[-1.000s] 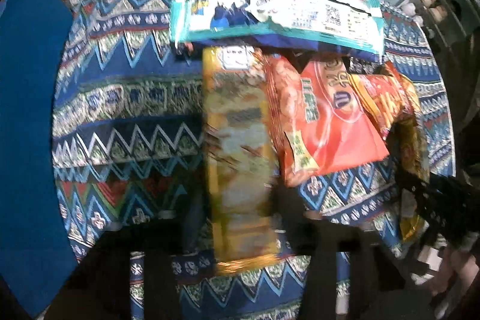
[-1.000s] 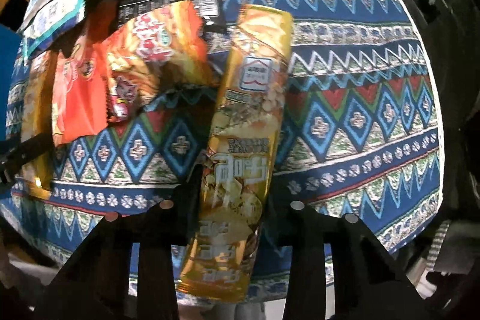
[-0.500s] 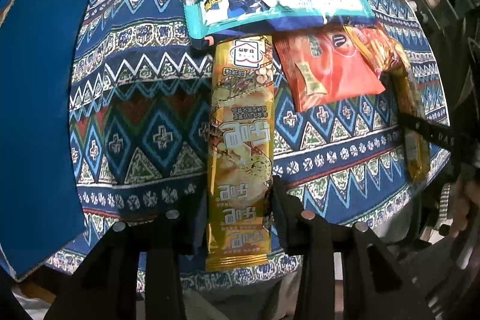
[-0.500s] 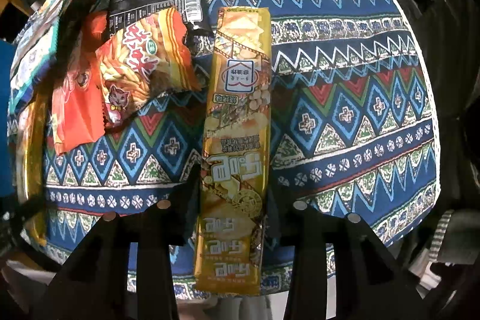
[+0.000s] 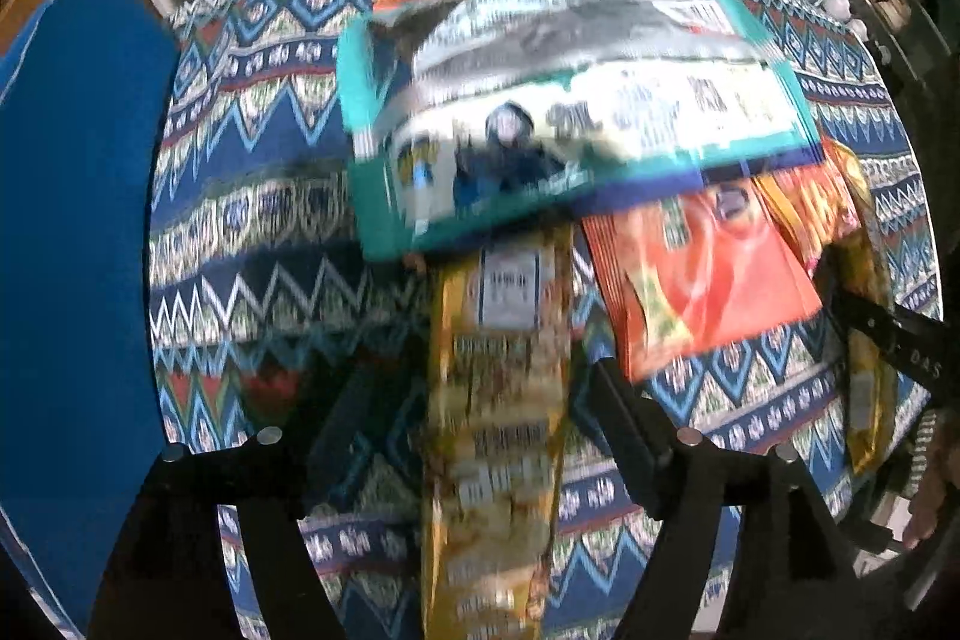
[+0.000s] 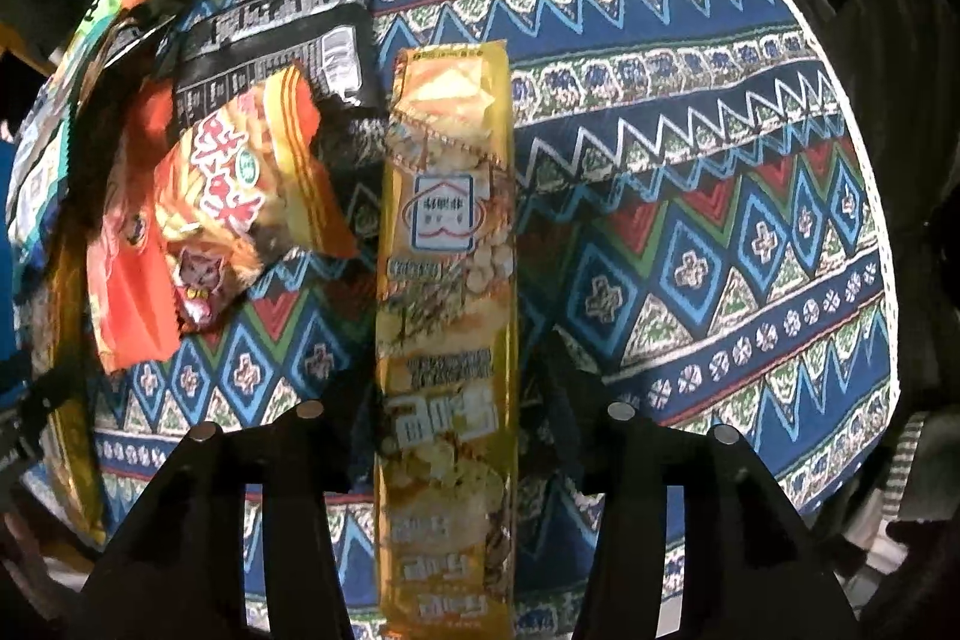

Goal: Organize snacks
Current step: 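Grasp a gold wafer stick pack with the right gripper, then lift the gold wafer pack with right gripper while left grasps another gold pack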

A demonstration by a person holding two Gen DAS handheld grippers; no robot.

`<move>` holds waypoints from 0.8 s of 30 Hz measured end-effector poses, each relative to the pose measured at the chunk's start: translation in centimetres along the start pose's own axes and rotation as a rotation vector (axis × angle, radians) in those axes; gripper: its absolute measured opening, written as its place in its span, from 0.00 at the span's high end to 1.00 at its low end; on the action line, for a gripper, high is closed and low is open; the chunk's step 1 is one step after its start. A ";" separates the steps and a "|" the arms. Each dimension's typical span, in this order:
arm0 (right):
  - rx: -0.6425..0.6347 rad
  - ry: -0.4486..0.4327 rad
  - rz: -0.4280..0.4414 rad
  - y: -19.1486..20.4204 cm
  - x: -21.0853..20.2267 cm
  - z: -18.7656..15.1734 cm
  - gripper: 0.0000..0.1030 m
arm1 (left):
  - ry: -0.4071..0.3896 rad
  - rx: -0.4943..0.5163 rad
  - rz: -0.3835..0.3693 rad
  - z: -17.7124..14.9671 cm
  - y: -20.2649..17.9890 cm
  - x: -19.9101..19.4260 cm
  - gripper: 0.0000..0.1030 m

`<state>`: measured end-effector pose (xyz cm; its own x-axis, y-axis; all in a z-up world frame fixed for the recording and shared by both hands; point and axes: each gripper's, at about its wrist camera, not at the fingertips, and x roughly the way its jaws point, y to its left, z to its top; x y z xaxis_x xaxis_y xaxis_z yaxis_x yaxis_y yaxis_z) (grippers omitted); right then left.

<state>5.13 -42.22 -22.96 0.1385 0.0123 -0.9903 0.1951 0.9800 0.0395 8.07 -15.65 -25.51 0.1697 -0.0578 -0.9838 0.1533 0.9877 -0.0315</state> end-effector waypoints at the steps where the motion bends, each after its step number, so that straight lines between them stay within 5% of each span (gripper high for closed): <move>1: -0.007 -0.006 -0.005 0.1 0.0 0.1 0.53 | -0.010 0.007 0.006 0.9 -0.3 0.2 0.25; 3: -0.028 -0.011 -0.020 0.2 0.1 0.5 0.56 | -0.027 0.029 0.015 1.2 -0.7 0.4 0.27; 4: -0.035 -0.016 -0.028 1.0 0.4 0.5 0.65 | -0.041 0.045 0.033 1.3 -0.9 0.4 0.32; 6: -0.048 -0.025 -0.039 1.6 0.4 0.3 0.71 | -0.058 0.087 0.053 1.3 -1.4 0.4 0.60; 8: -0.036 -0.025 -0.027 1.9 0.5 0.2 0.72 | -0.046 0.102 0.025 0.5 -1.6 0.2 0.69; 17: -0.012 -0.075 0.031 2.2 -3.3 -1.2 0.72 | 0.009 0.104 -0.055 -2.6 -0.8 -1.3 0.70; 24: -0.081 -0.155 0.110 6.4 -7.2 -2.2 0.72 | -0.011 0.118 -0.101 -5.2 1.7 -4.7 0.70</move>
<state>3.25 -35.61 -15.84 0.3037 0.0956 -0.9480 0.0928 0.9873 0.1293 2.46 -12.99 -21.84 0.1582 -0.1584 -0.9746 0.2833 0.9528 -0.1089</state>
